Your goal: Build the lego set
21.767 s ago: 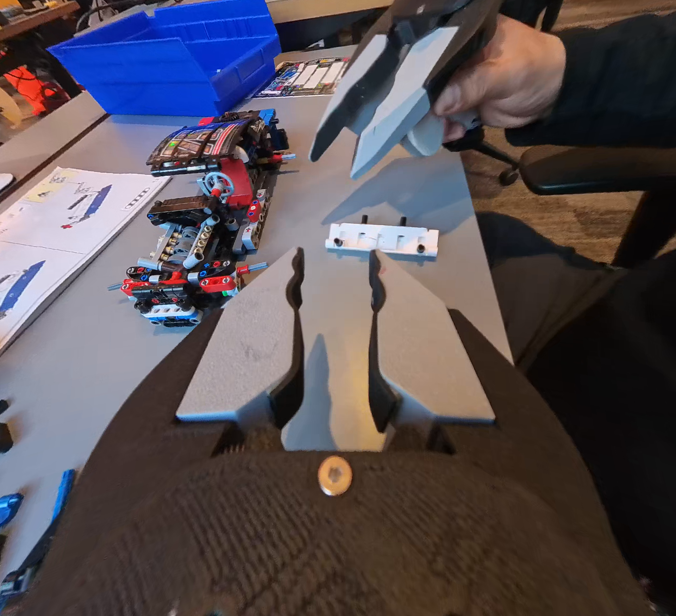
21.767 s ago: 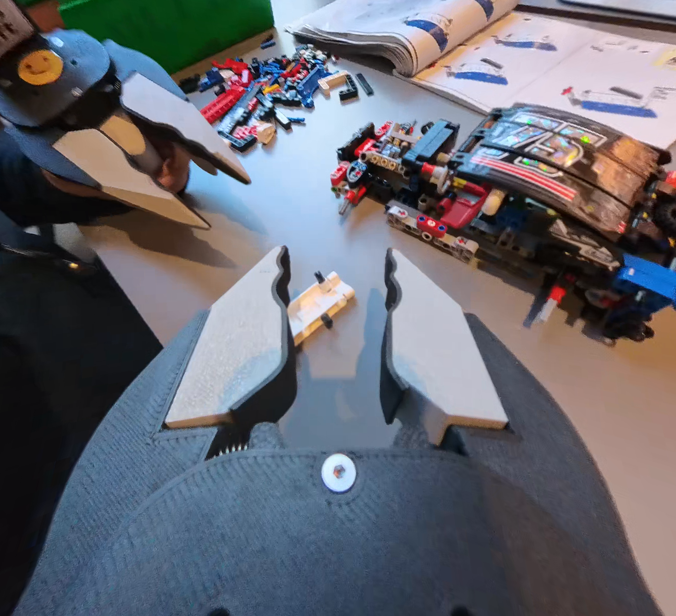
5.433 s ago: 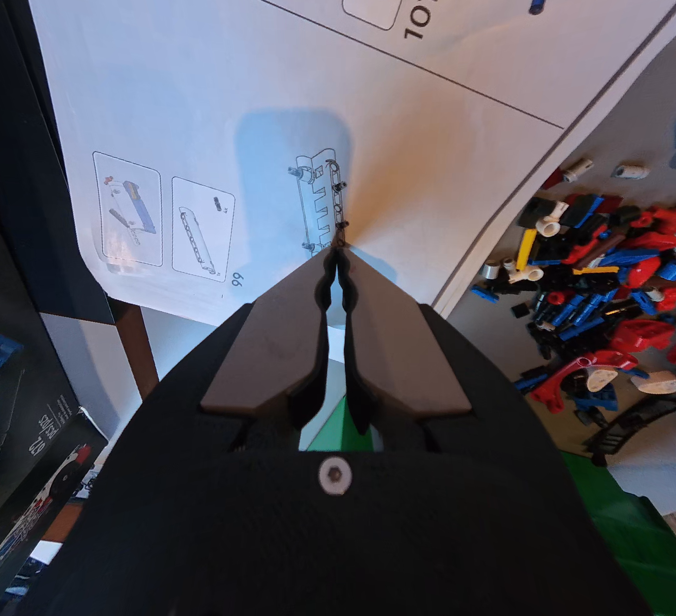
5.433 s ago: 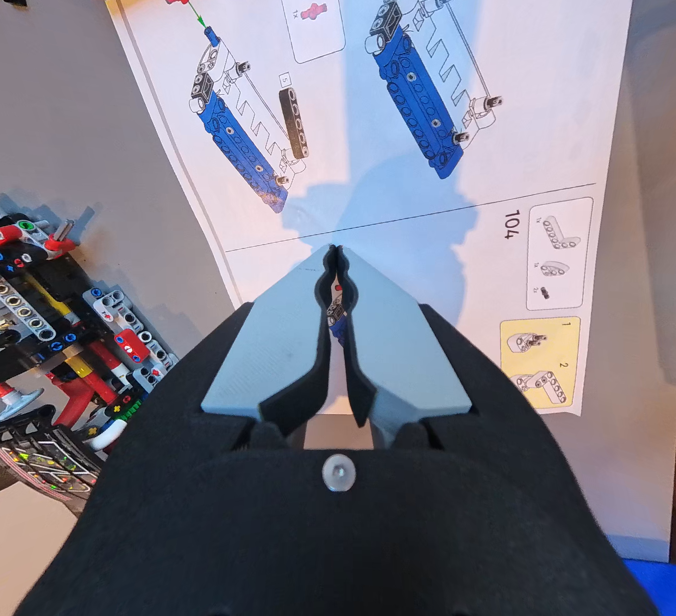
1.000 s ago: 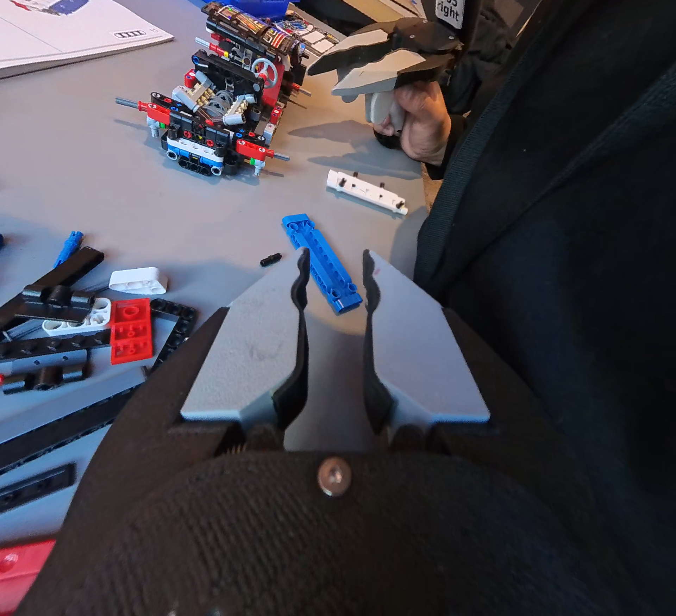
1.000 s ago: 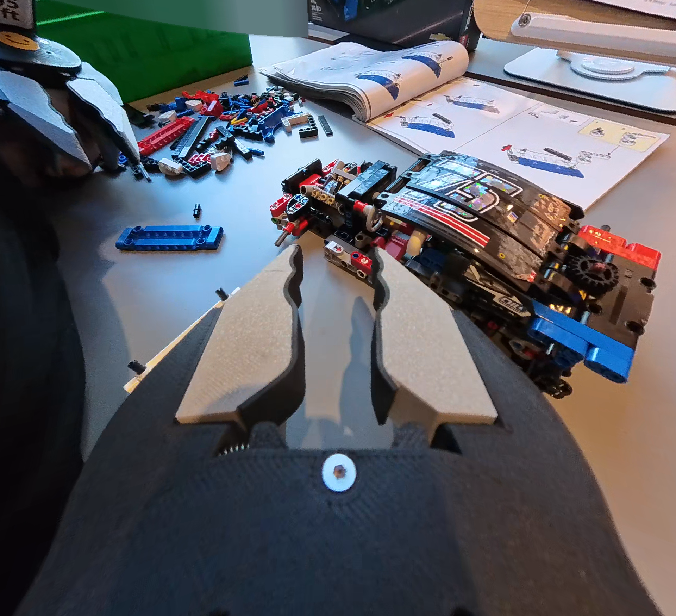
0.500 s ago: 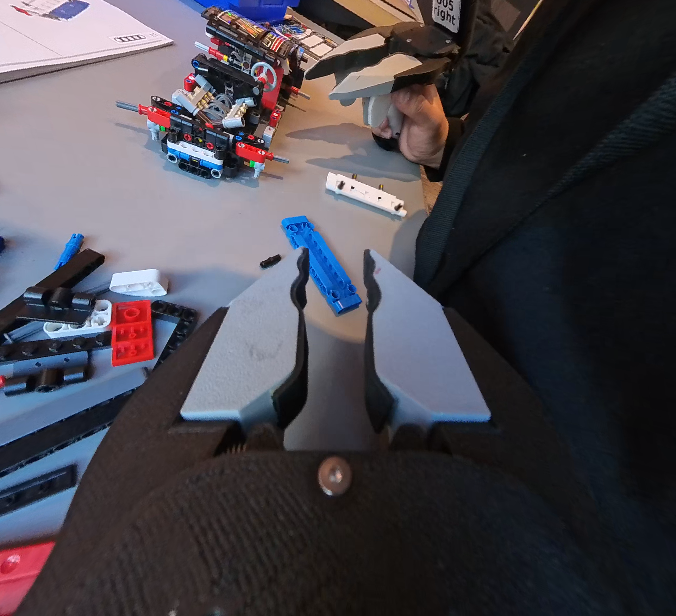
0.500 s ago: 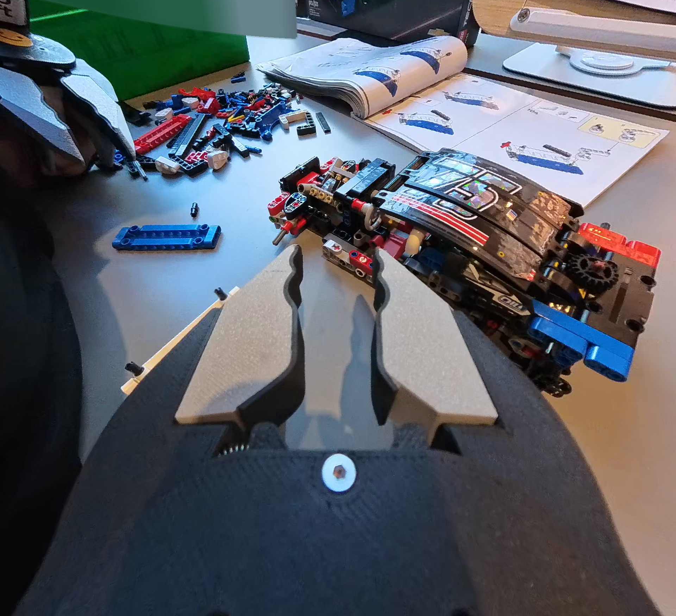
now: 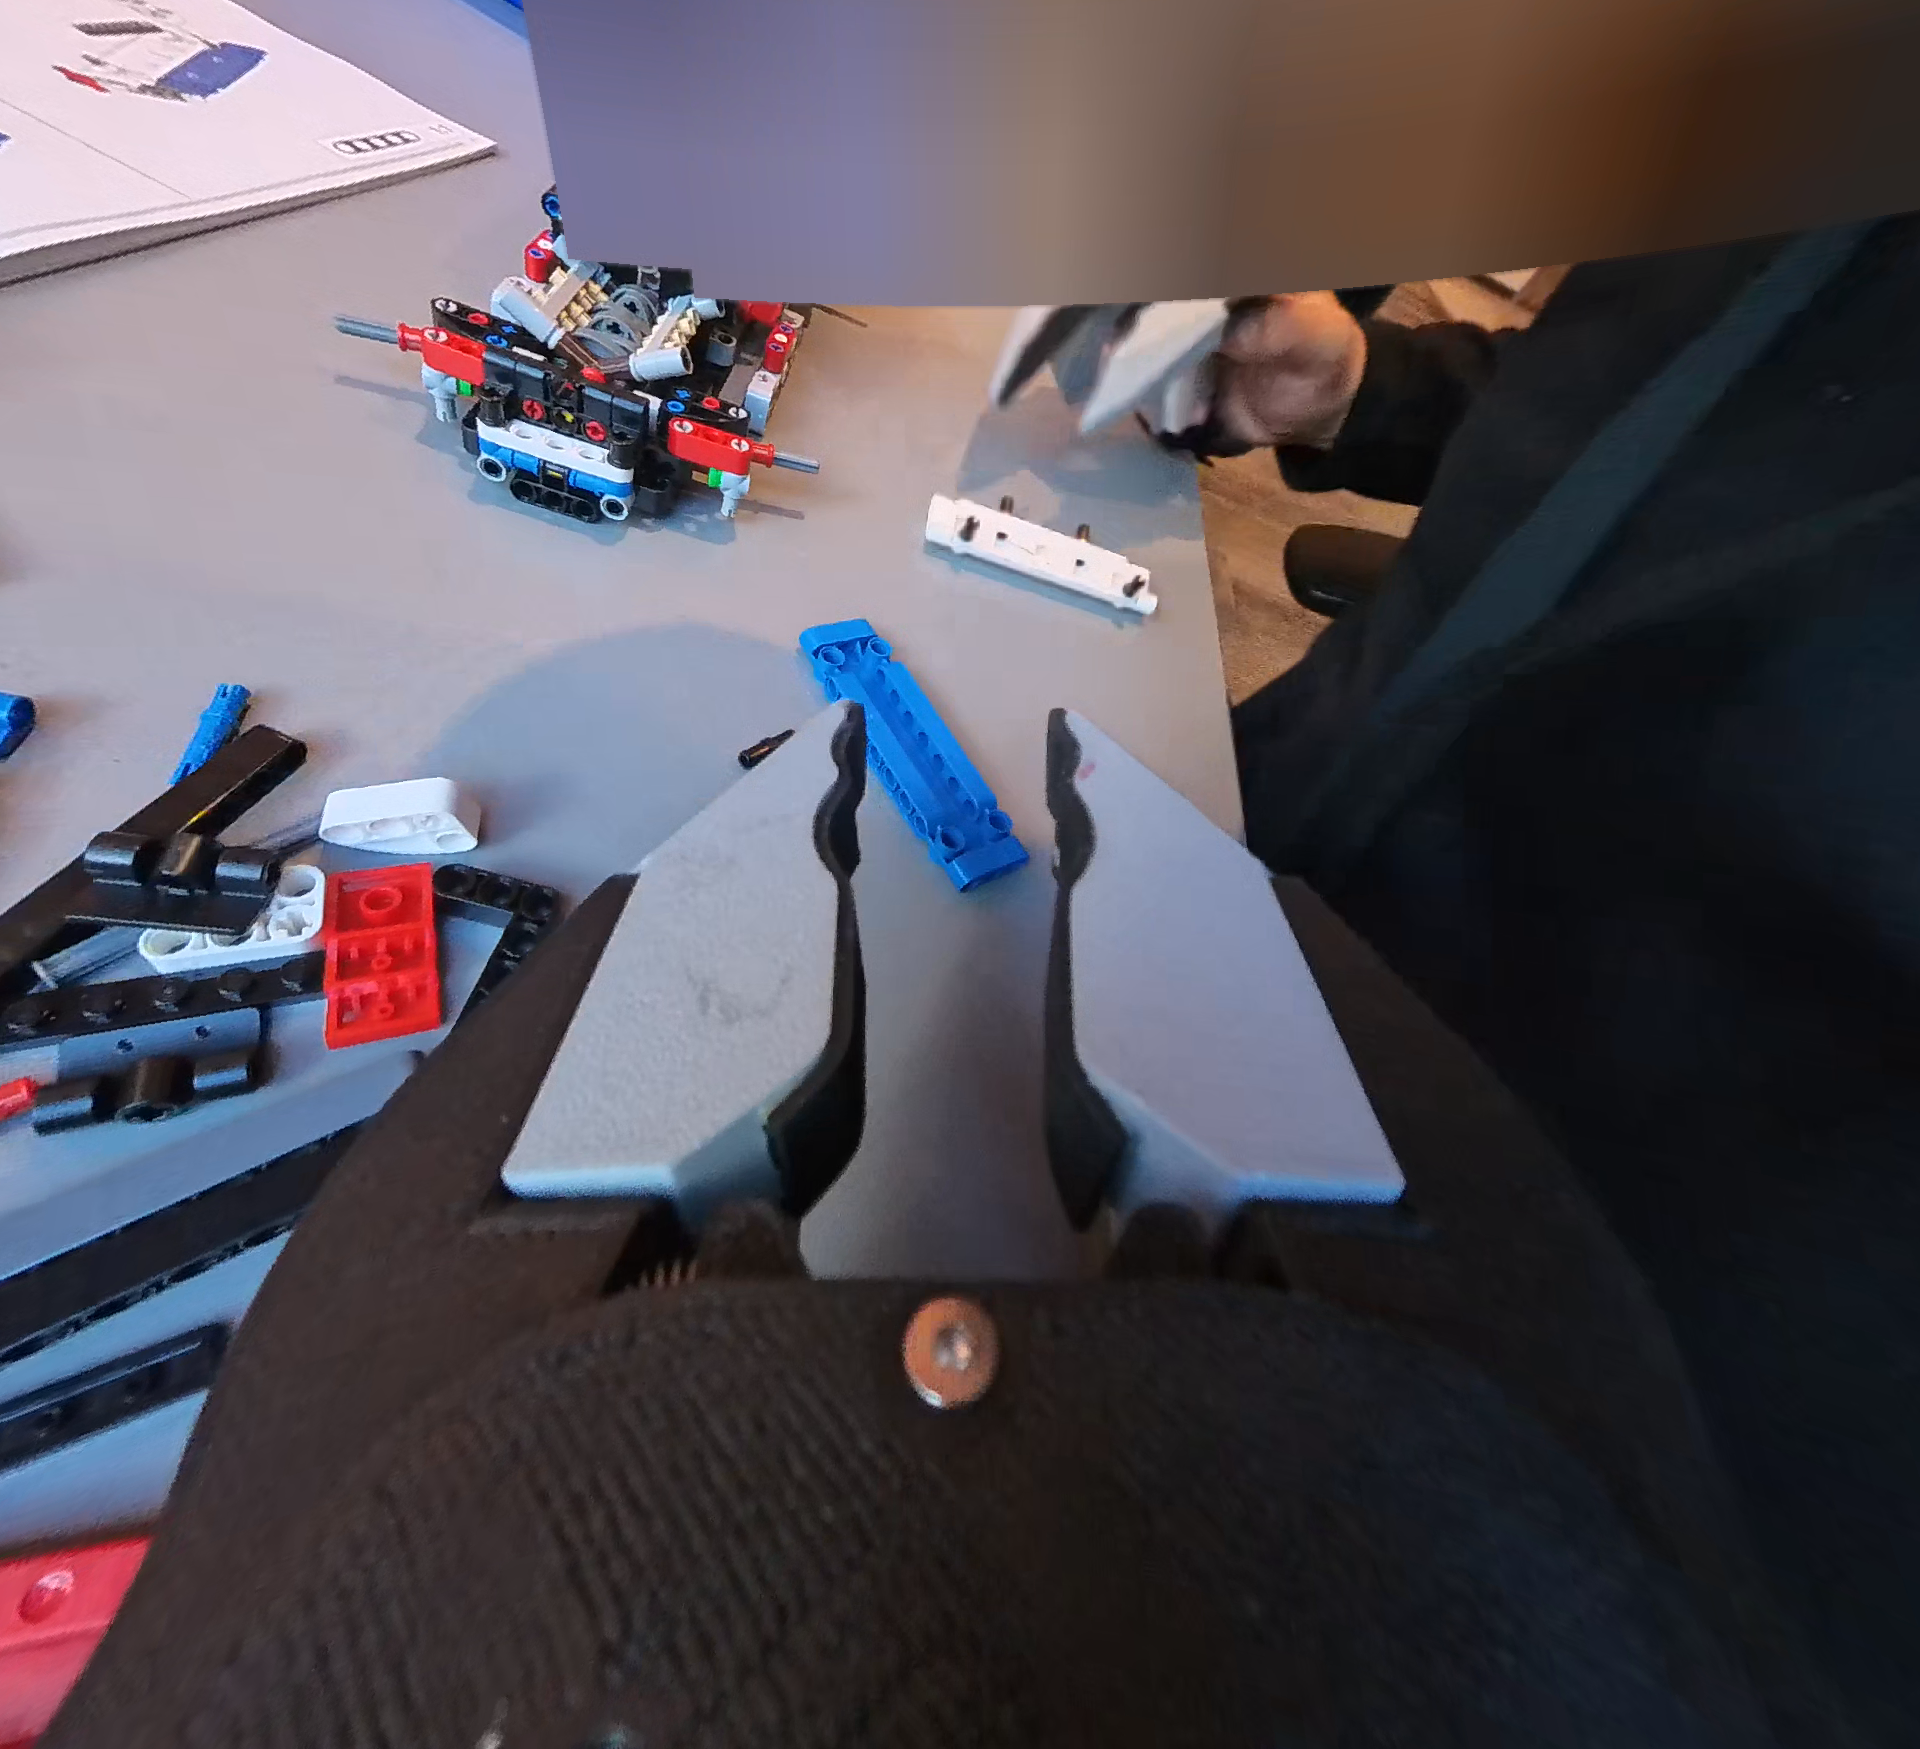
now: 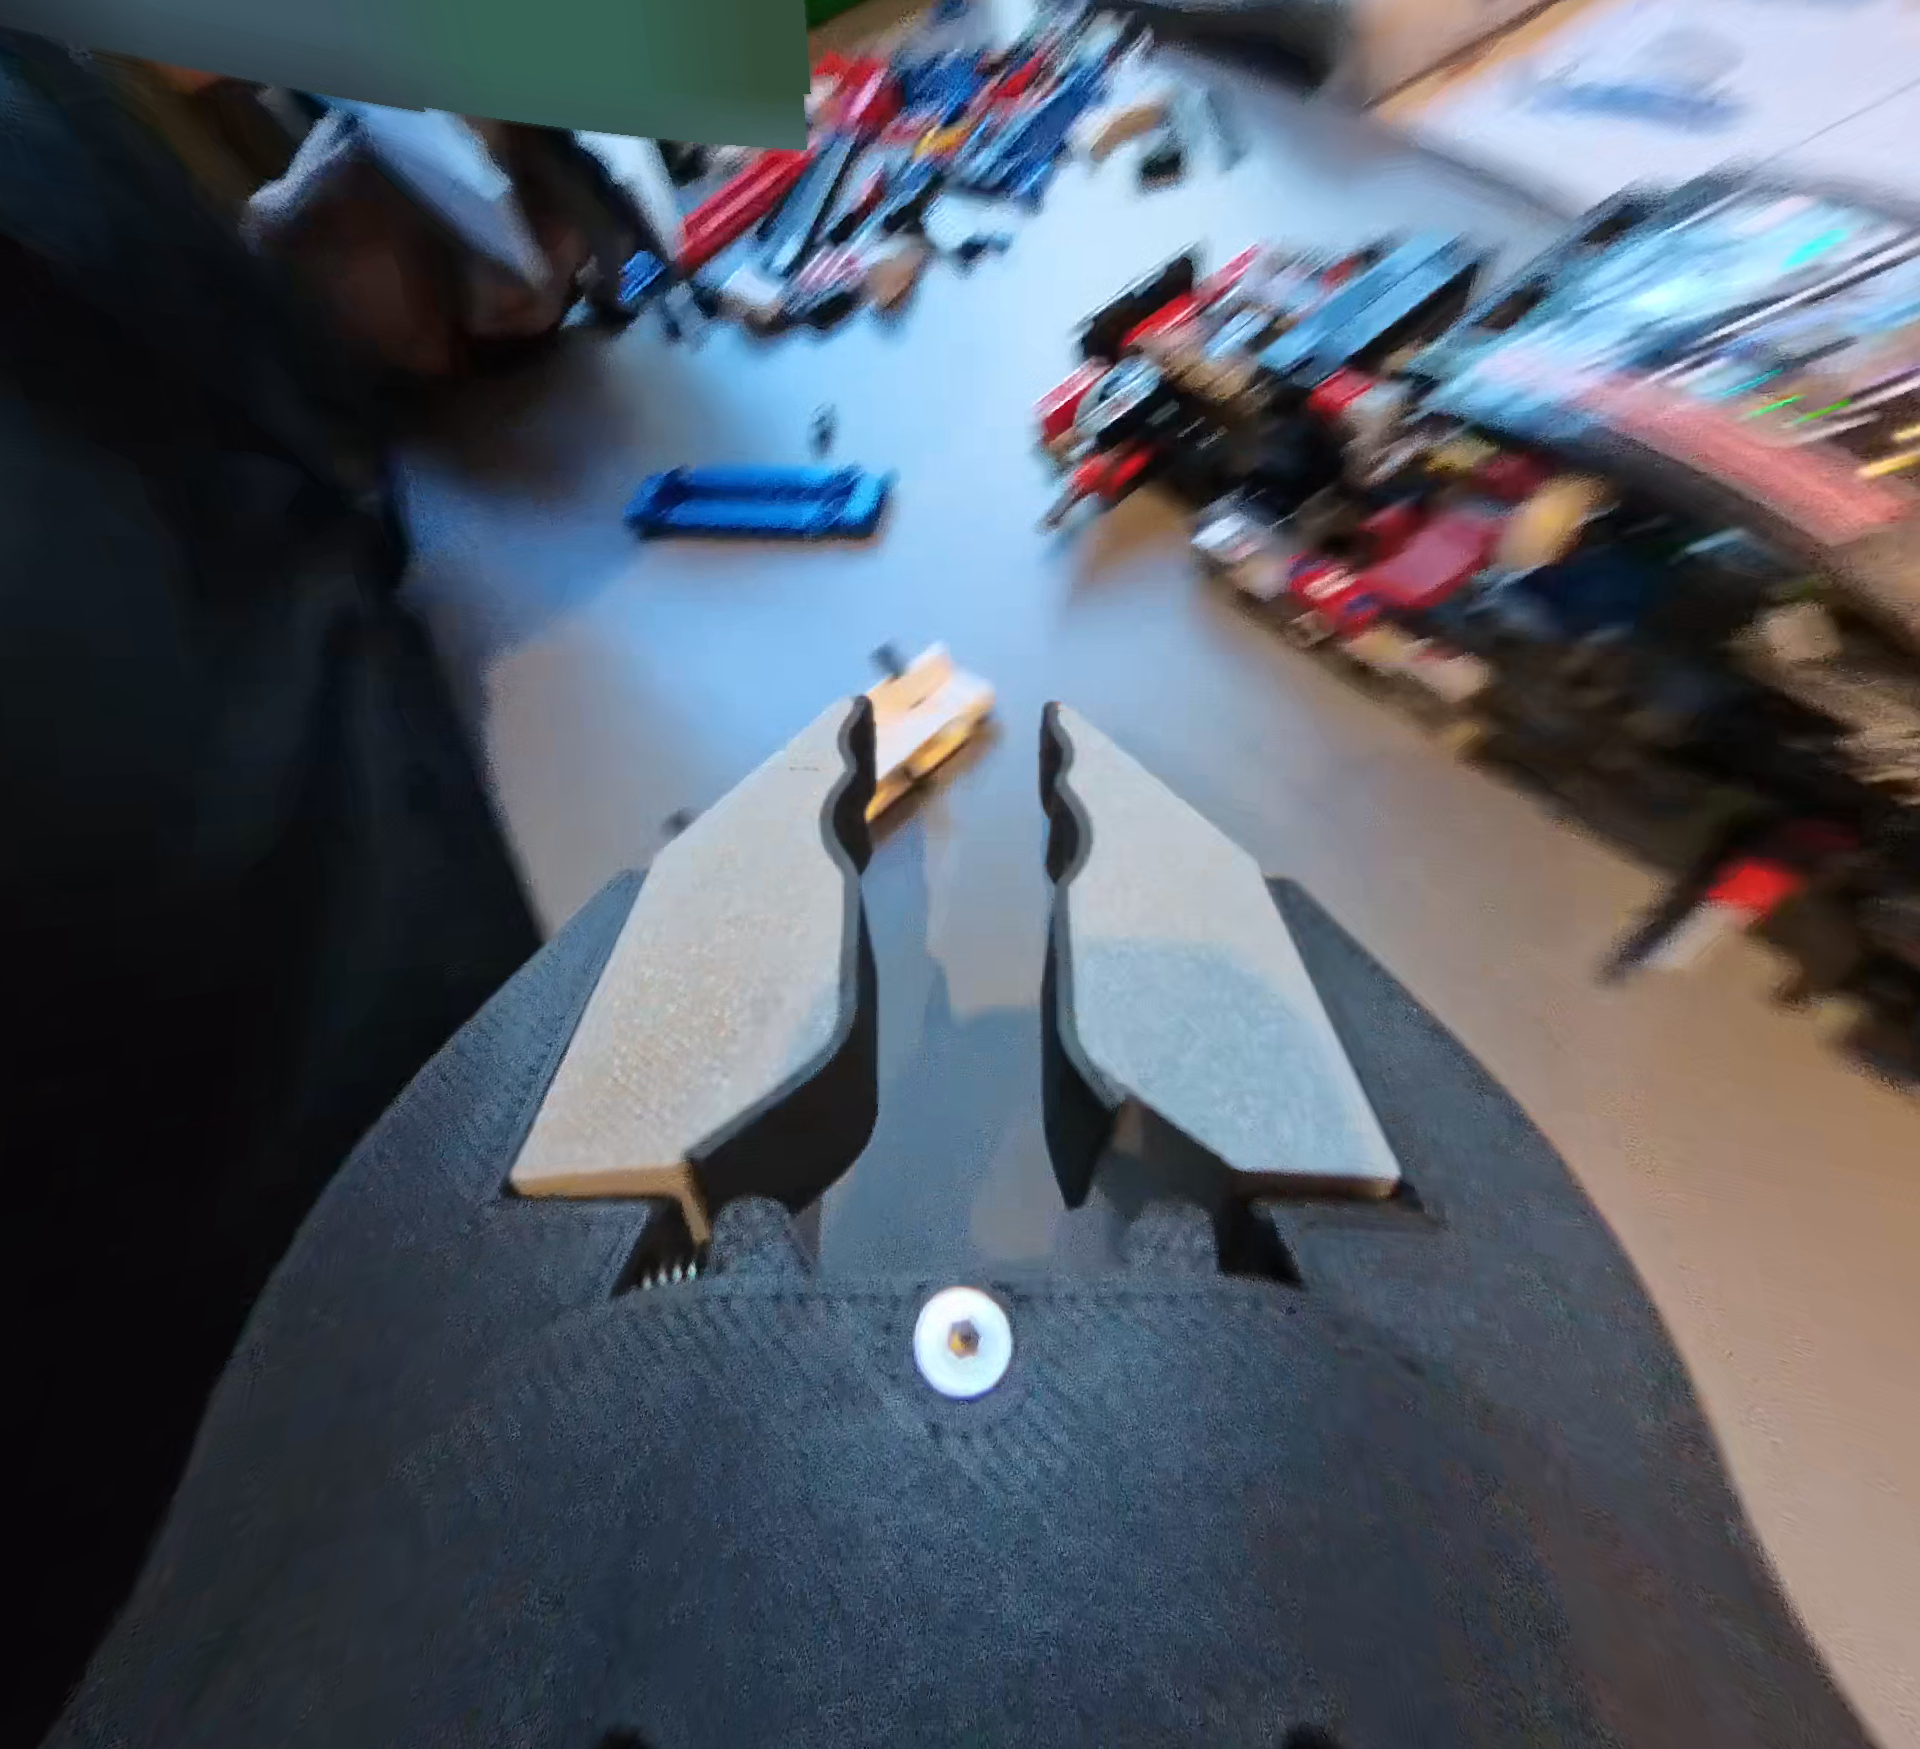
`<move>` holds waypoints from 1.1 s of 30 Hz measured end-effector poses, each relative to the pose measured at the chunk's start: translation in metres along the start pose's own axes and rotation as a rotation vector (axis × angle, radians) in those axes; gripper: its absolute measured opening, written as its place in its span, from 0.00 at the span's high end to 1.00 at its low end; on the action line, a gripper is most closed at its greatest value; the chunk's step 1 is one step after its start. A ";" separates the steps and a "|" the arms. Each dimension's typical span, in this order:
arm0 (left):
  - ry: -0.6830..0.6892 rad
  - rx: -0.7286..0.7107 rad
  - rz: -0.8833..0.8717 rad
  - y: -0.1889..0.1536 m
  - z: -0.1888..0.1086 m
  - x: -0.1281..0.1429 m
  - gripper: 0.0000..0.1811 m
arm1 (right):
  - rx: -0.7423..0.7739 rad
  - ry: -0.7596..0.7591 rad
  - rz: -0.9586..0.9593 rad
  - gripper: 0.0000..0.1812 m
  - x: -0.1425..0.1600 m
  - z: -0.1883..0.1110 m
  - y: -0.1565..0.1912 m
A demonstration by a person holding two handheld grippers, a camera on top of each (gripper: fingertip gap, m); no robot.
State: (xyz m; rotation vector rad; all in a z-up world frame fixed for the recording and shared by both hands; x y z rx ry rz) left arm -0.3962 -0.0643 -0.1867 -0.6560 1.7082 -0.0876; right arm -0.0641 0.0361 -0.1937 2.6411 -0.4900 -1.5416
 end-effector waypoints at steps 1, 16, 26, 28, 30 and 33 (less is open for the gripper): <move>0.002 0.000 0.002 0.000 0.000 0.000 0.82 | -0.049 0.051 -0.004 0.83 0.003 0.001 0.007; 0.005 -0.011 0.043 -0.005 0.000 0.001 0.81 | -0.256 0.101 -0.070 0.88 -0.014 0.046 0.085; -0.006 -0.006 0.032 -0.004 -0.001 0.000 0.82 | -0.162 0.326 -0.234 0.87 0.001 0.033 0.067; -0.005 -0.006 0.029 -0.004 -0.001 0.000 0.82 | -0.140 0.332 -0.240 0.88 0.002 0.046 0.071; -0.009 -0.006 0.031 -0.004 -0.001 0.000 0.81 | -0.099 0.307 -0.250 0.92 -0.003 0.057 0.074; -0.013 -0.005 0.032 -0.004 -0.002 0.000 0.82 | -0.106 0.294 -0.259 0.92 -0.012 0.070 0.076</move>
Point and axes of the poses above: each gripper's, where its closed fingertips meet, z out along the fingers, x out of its underside, y = z × x across the jaws, the point moved 10 cm from there along -z, back along the fingers, and after that the axes turned 8 degrees about x, right-handed, at the moved point
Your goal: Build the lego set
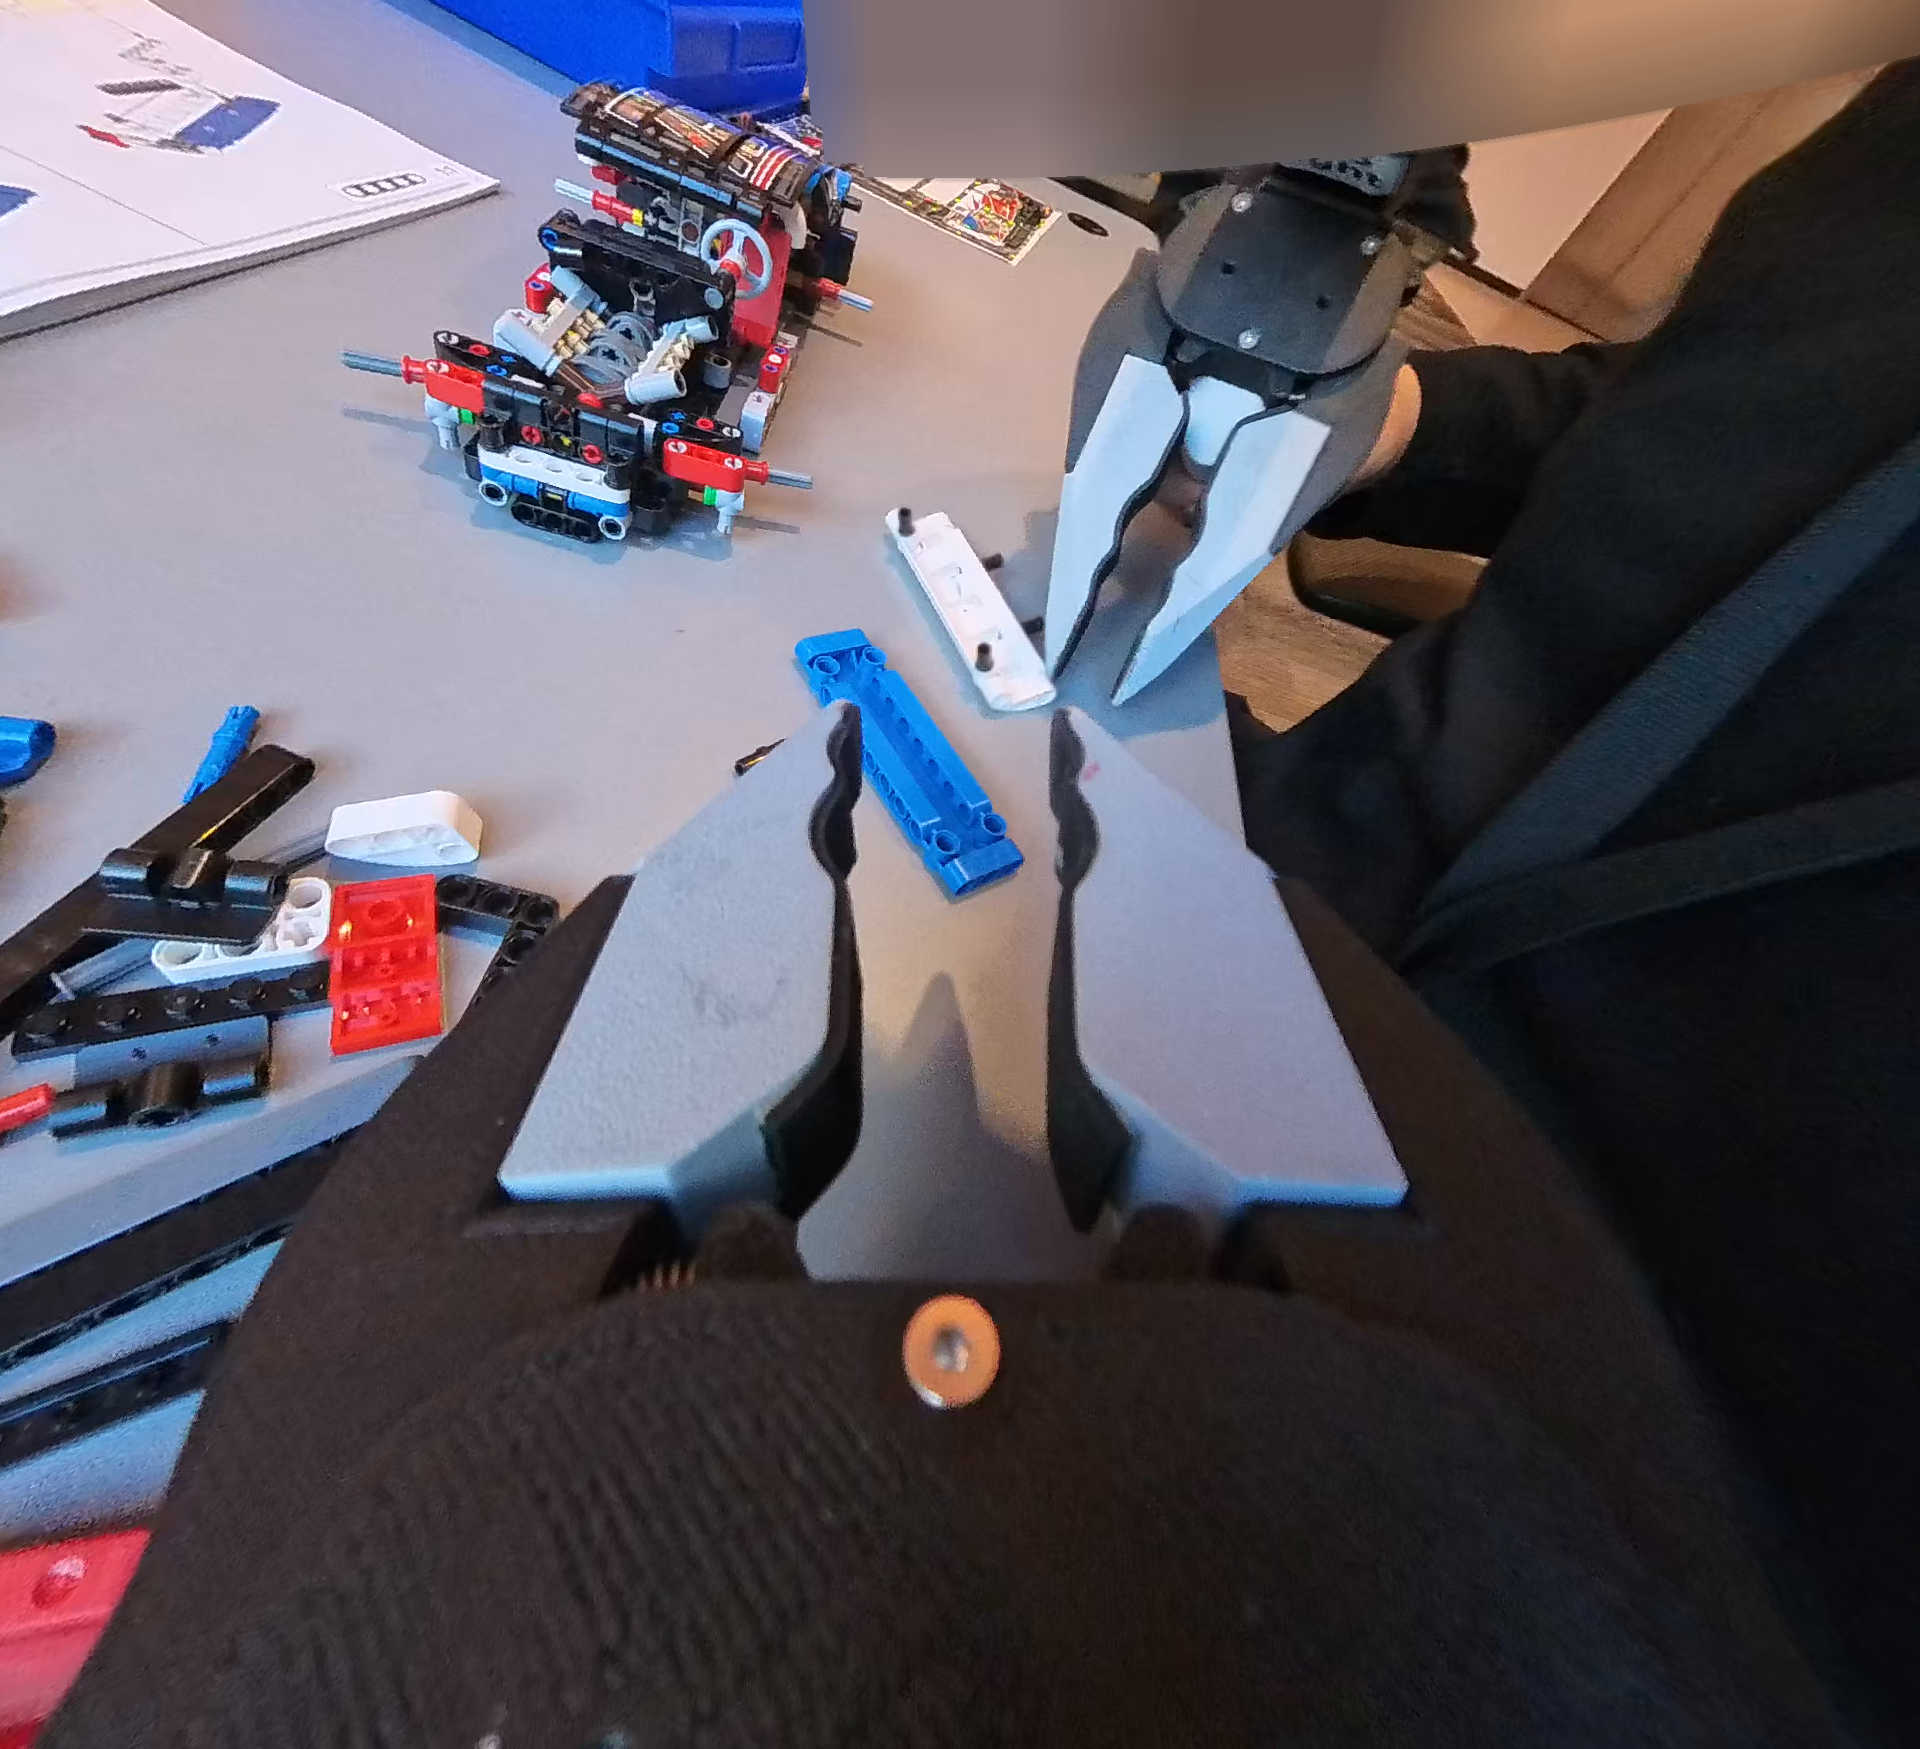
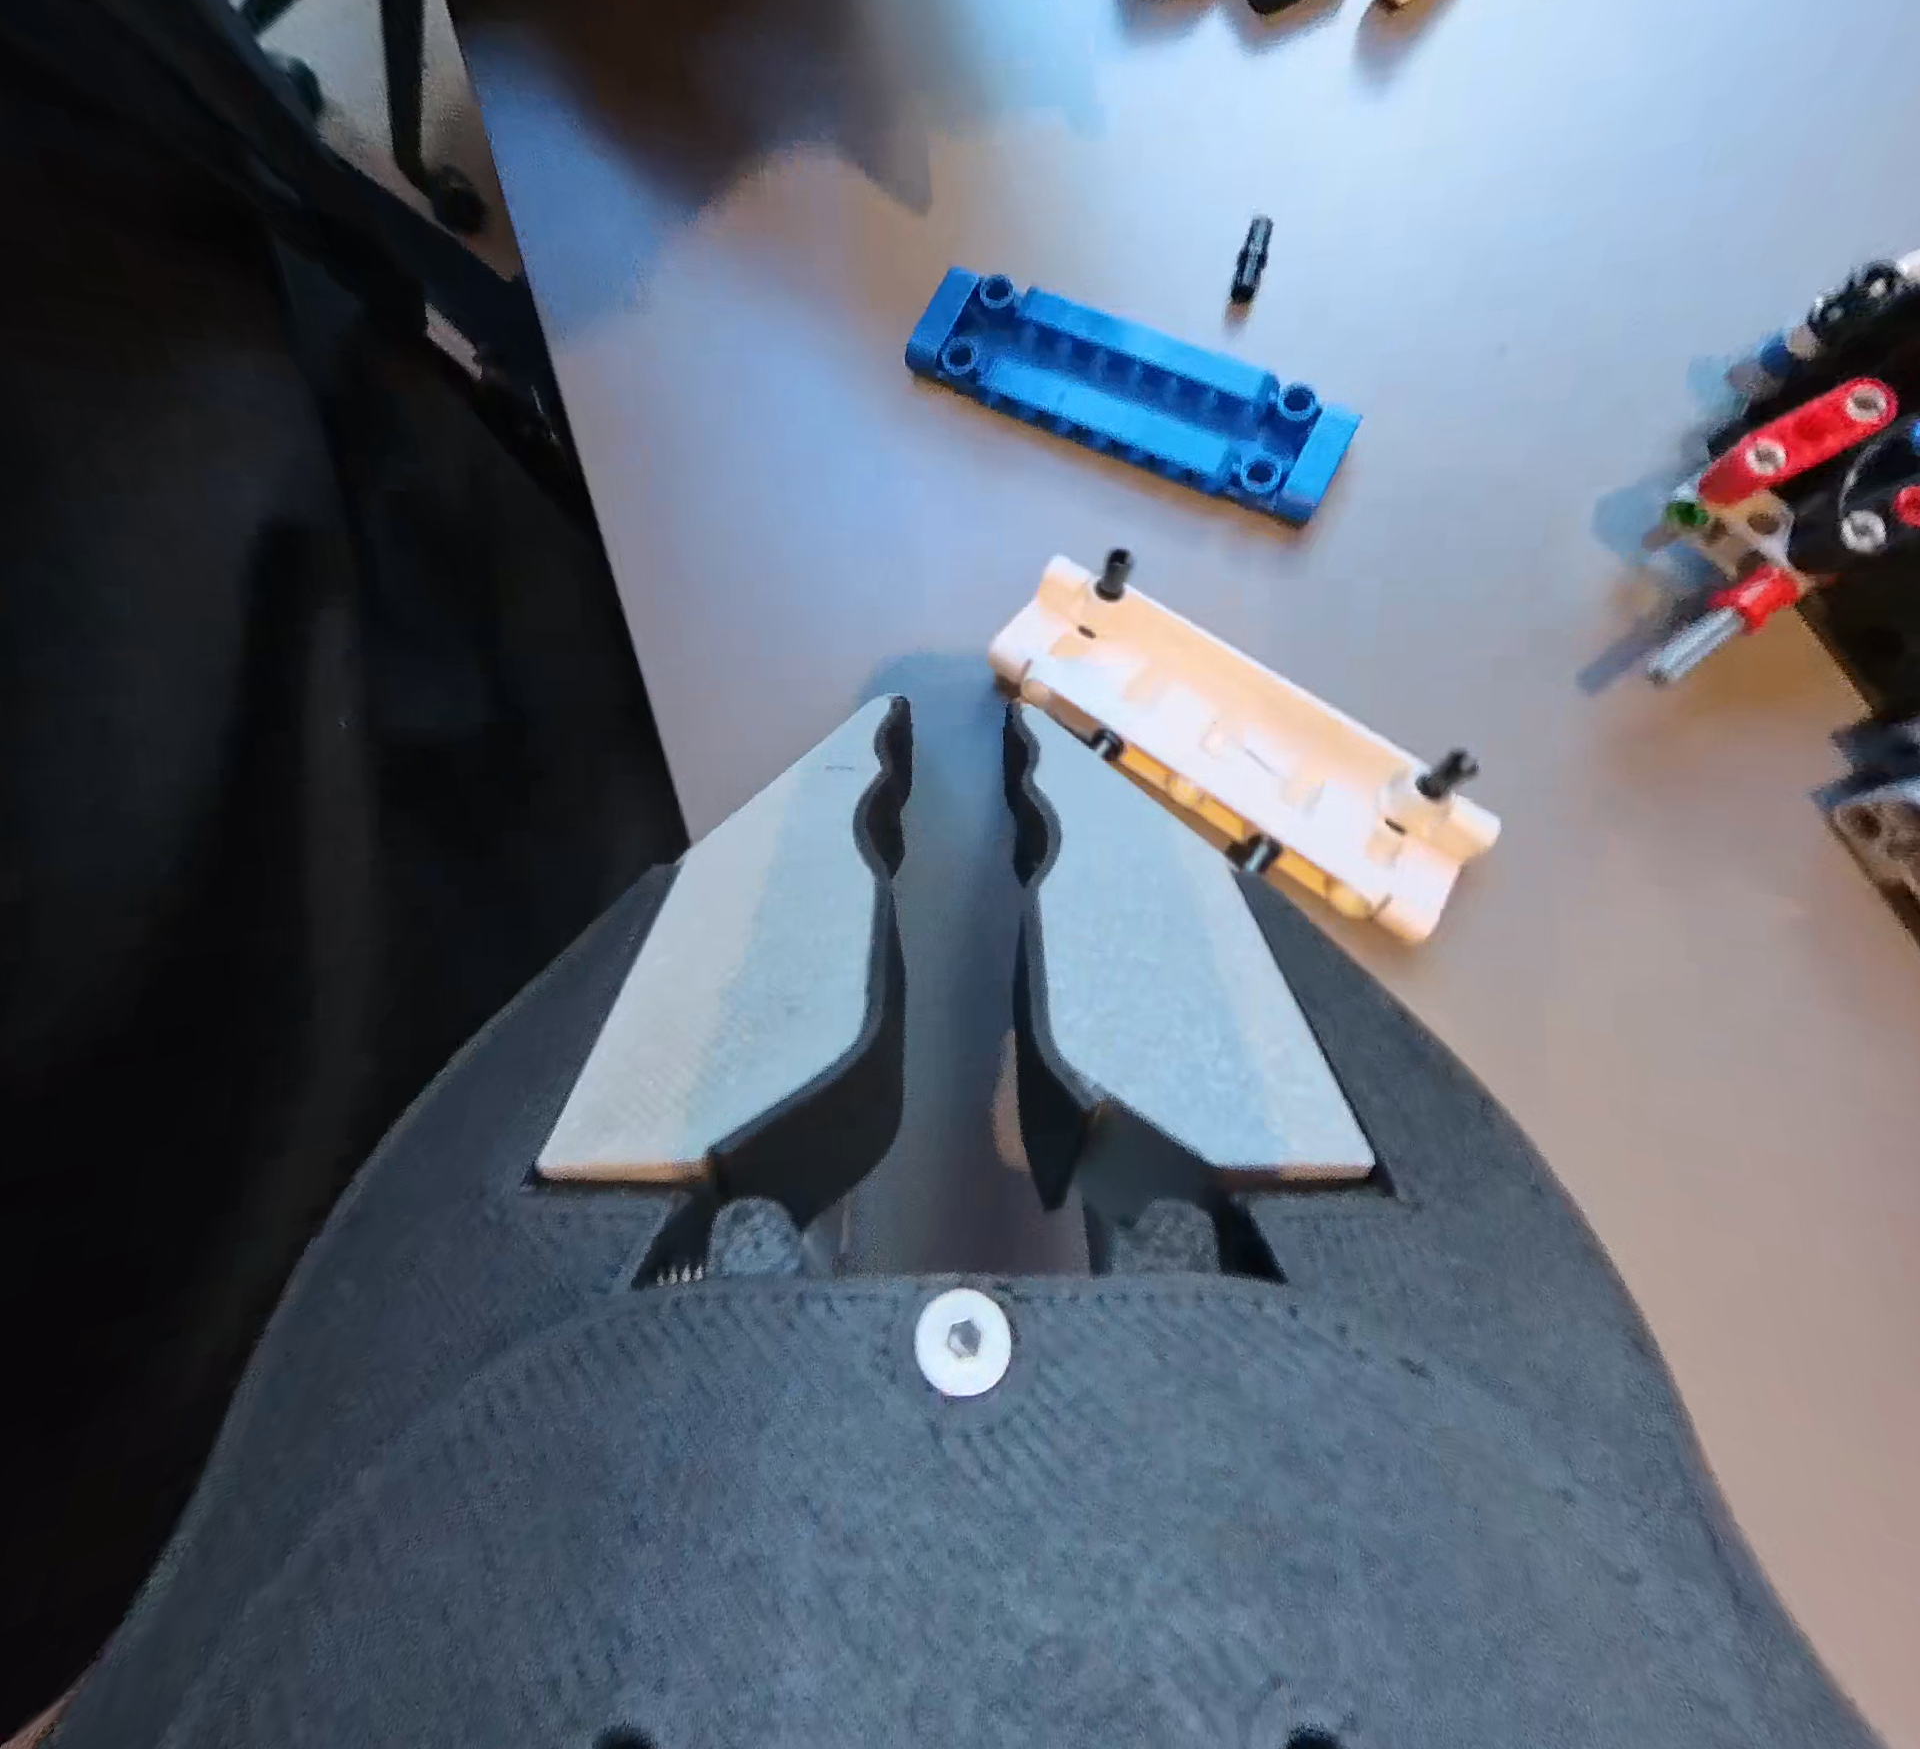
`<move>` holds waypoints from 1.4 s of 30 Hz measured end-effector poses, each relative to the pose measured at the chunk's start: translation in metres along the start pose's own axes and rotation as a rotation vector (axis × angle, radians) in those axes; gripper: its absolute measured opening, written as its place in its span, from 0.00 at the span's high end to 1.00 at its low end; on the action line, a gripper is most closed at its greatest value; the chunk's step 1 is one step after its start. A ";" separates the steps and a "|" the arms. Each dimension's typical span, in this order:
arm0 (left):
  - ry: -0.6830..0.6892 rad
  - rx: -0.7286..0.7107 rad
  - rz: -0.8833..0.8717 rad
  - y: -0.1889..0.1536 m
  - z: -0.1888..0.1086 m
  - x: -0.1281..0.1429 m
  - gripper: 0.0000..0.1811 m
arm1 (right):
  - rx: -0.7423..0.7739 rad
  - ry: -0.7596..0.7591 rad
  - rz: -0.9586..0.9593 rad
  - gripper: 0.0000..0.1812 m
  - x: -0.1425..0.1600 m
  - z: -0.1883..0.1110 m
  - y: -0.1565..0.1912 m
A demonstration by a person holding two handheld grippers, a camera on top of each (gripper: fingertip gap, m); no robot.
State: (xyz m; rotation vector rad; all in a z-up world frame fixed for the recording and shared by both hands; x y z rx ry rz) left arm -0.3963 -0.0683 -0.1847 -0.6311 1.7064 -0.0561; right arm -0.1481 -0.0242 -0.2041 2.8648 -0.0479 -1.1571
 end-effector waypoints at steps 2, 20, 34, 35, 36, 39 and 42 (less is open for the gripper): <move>-0.006 0.007 -0.007 0.001 -0.001 0.000 0.82 | -0.024 -0.037 0.014 0.91 -0.007 0.001 -0.001; -0.006 0.005 -0.008 0.003 0.000 -0.001 0.83 | 0.041 -0.050 -0.097 0.81 -0.004 -0.027 -0.035; 0.338 -0.006 -0.085 -0.004 0.034 0.017 0.76 | 0.277 0.073 -0.166 0.91 -0.007 -0.002 -0.040; 0.362 -0.016 -0.083 -0.004 0.036 0.018 0.76 | 0.294 0.079 -0.141 0.91 -0.006 -0.003 -0.042; 0.371 -0.008 -0.083 -0.004 0.038 0.018 0.77 | 0.306 0.081 -0.114 0.91 -0.005 -0.005 -0.044; 0.368 0.028 -0.107 -0.004 0.041 0.018 0.78 | 0.316 0.074 -0.025 0.91 -0.005 -0.005 -0.045; 0.361 0.060 -0.125 -0.007 0.043 0.018 0.77 | 0.336 0.069 0.025 0.91 -0.007 -0.002 -0.044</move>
Point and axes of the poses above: each gripper's, where its closed fingertips meet, z out along the fingers, x out of its underside, y = z × x across the jaws, the point moved 10 cm from there along -z, back along the fingers, and after that the axes turned 8 degrees about x, right-handed, at the moved point
